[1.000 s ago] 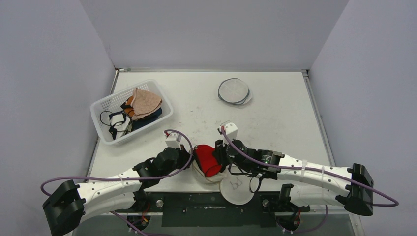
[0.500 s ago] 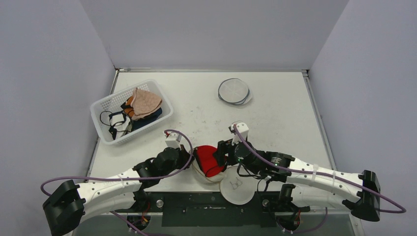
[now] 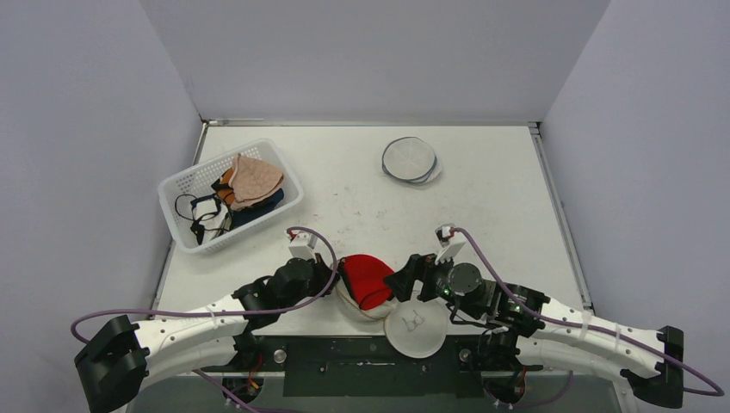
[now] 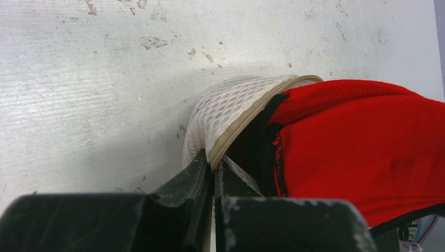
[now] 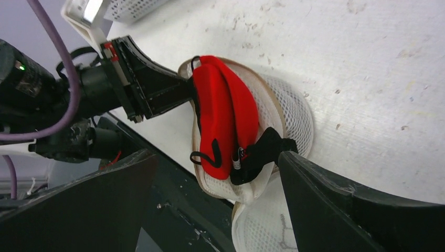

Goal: Unzip the laundry bag and remove the bra
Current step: Pick up the bra from the laundry bag, then place the bra in the bin.

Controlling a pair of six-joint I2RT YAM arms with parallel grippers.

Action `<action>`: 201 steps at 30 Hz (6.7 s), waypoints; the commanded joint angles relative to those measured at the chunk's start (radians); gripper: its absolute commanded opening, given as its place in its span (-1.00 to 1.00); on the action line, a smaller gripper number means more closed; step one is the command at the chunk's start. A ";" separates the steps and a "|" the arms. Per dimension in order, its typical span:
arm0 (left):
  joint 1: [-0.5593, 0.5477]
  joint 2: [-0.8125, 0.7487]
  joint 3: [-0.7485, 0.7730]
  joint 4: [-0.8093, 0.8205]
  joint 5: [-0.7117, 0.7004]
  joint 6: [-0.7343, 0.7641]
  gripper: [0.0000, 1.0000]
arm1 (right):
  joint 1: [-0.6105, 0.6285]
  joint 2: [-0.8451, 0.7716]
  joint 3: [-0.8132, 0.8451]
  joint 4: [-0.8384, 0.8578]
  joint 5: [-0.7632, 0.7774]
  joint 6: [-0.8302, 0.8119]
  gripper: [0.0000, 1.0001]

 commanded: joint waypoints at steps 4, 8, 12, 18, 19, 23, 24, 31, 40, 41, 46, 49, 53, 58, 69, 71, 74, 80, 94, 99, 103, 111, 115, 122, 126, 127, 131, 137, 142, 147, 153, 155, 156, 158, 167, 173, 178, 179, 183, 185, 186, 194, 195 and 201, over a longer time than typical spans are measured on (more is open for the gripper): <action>0.002 -0.014 0.048 -0.007 -0.019 -0.016 -1.00 | -0.005 0.121 -0.046 0.165 -0.096 0.072 0.77; 0.002 -0.030 0.048 -0.017 -0.020 -0.018 -1.00 | -0.005 0.182 -0.052 0.221 -0.078 0.088 0.71; 0.002 -0.042 0.045 -0.024 -0.022 -0.018 -1.00 | -0.005 0.229 -0.049 0.259 -0.071 0.090 0.55; 0.001 -0.051 0.047 -0.028 -0.022 -0.018 -1.00 | -0.005 0.229 -0.039 0.252 -0.054 0.073 -0.44; 0.002 -0.050 0.048 -0.028 -0.023 -0.018 -1.00 | -0.005 0.220 -0.031 0.237 -0.049 0.062 -0.62; 0.003 -0.048 0.053 -0.037 -0.032 -0.016 -1.00 | -0.005 0.163 0.043 0.156 -0.045 -0.031 -0.89; 0.003 -0.049 0.055 -0.041 -0.035 -0.017 -1.00 | -0.006 0.148 0.067 0.128 -0.047 -0.058 -0.89; 0.006 -0.055 0.089 -0.130 -0.064 -0.058 -0.68 | -0.006 0.111 0.197 -0.033 -0.062 -0.174 -0.89; 0.008 -0.235 0.220 -0.302 -0.019 -0.086 0.69 | -0.009 0.024 0.194 0.077 -0.028 -0.194 -0.89; 0.008 -0.270 0.230 -0.319 -0.020 -0.089 0.79 | -0.009 0.019 0.194 0.094 -0.023 -0.194 -0.89; 0.011 -0.484 0.194 -0.290 -0.060 -0.111 0.93 | -0.012 -0.009 0.175 0.181 -0.023 -0.181 -0.89; 0.013 -0.633 0.104 -0.143 -0.063 -0.067 0.92 | -0.014 -0.008 0.172 0.224 -0.058 -0.180 -0.89; 0.015 -0.770 0.012 0.098 0.033 0.134 0.92 | -0.014 -0.003 0.171 0.269 -0.108 -0.173 -0.89; 0.015 -0.692 0.120 0.148 0.262 0.263 0.92 | -0.015 -0.014 0.167 0.330 -0.176 -0.166 -0.89; 0.028 -0.494 0.193 0.353 0.530 0.222 0.92 | -0.023 -0.003 0.180 0.443 -0.305 -0.127 -0.89; 0.034 -0.485 0.194 0.376 0.547 0.215 0.92 | -0.025 -0.005 0.179 0.451 -0.317 -0.122 -0.89; 0.043 -0.470 0.200 0.398 0.576 0.203 0.92 | -0.026 -0.001 0.173 0.466 -0.329 -0.113 -0.89; 0.049 -0.418 0.211 0.411 0.612 0.190 0.93 | -0.029 0.020 0.159 0.511 -0.358 -0.091 -0.89; 0.064 -0.421 0.230 0.368 0.547 0.194 -1.00 | -0.037 0.056 0.189 0.429 -0.338 -0.113 -0.64; 0.066 -0.456 0.266 0.256 0.389 0.220 -1.00 | -0.037 0.060 0.260 0.265 -0.328 -0.167 0.53; 0.069 -0.449 0.321 0.142 0.262 0.250 -1.00 | -0.037 0.052 0.321 0.165 -0.301 -0.209 0.84; 0.080 -0.358 0.458 -0.026 0.113 0.285 -1.00 | -0.037 0.038 0.379 0.083 -0.258 -0.266 1.00; 0.094 -0.281 0.564 -0.171 0.041 0.291 -1.00 | -0.037 0.008 0.334 0.085 -0.156 -0.271 1.00; 0.273 -0.119 0.760 -0.377 0.025 0.267 -1.00 | -0.036 -0.022 0.203 0.124 -0.078 -0.278 1.00; 0.507 -0.032 0.785 -0.363 0.207 0.195 -1.00 | -0.037 -0.017 0.137 0.163 -0.076 -0.267 0.99; 0.560 -0.012 0.782 -0.347 0.253 0.176 -1.00 | -0.037 -0.017 0.123 0.173 -0.078 -0.264 0.99; 0.760 0.061 0.772 -0.257 0.404 0.120 -1.00 | -0.037 -0.016 0.079 0.193 -0.082 -0.255 0.99; 0.991 0.193 0.742 -0.044 0.599 0.032 -1.00 | -0.037 -0.020 0.042 0.202 -0.092 -0.252 0.99; 1.076 0.309 0.736 0.113 0.683 0.001 -1.00 | -0.037 -0.019 0.017 0.210 -0.097 -0.253 0.99; 1.117 0.383 0.628 0.217 0.686 0.023 -1.00 | -0.037 -0.009 -0.004 0.239 -0.105 -0.255 0.99; 1.143 0.461 0.514 0.269 0.667 0.004 -1.00 | -0.036 0.027 -0.010 0.265 -0.127 -0.255 0.98; 1.143 0.477 0.507 0.226 0.651 0.001 -1.00 | -0.036 0.035 -0.013 0.276 -0.129 -0.254 0.98; 1.143 0.479 0.492 0.218 0.639 -0.006 -1.00 | -0.036 0.036 -0.013 0.283 -0.131 -0.254 0.98; 1.142 0.475 0.463 0.193 0.599 -0.019 -1.00 | -0.035 0.042 -0.015 0.296 -0.139 -0.252 0.98; 1.143 0.412 0.459 0.014 0.512 0.010 -0.10 | -0.035 0.040 -0.015 0.301 -0.148 -0.243 0.98; 1.144 0.333 0.495 -0.174 0.444 0.042 0.29 | -0.035 0.042 -0.014 0.303 -0.151 -0.244 0.98; 1.144 0.268 0.536 -0.290 0.404 0.041 0.40 | -0.033 0.043 -0.024 0.319 -0.160 -0.242 0.98; 1.144 0.256 0.542 -0.303 0.402 0.041 0.40 | -0.034 0.043 -0.026 0.322 -0.162 -0.239 0.98; 1.144 0.206 0.566 -0.360 0.382 0.041 0.41 | -0.032 0.032 -0.034 0.323 -0.166 -0.230 0.98; 1.144 0.172 0.563 -0.399 0.360 0.024 0.42 | -0.031 0.022 -0.041 0.323 -0.165 -0.227 0.98; 1.144 0.155 0.557 -0.420 0.347 0.004 0.44 | -0.031 0.019 -0.042 0.324 -0.163 -0.224 0.98; 1.146 0.135 0.494 -0.453 0.348 -0.158 0.50 | -0.027 0.021 -0.047 0.331 -0.178 -0.214 0.98; 1.152 0.145 0.498 -0.453 0.344 -0.163 0.50 | -0.026 0.018 -0.047 0.331 -0.176 -0.212 0.98; 1.189 0.207 0.512 -0.453 0.333 -0.174 0.46 | -0.023 -0.001 -0.050 0.317 -0.160 -0.216 0.98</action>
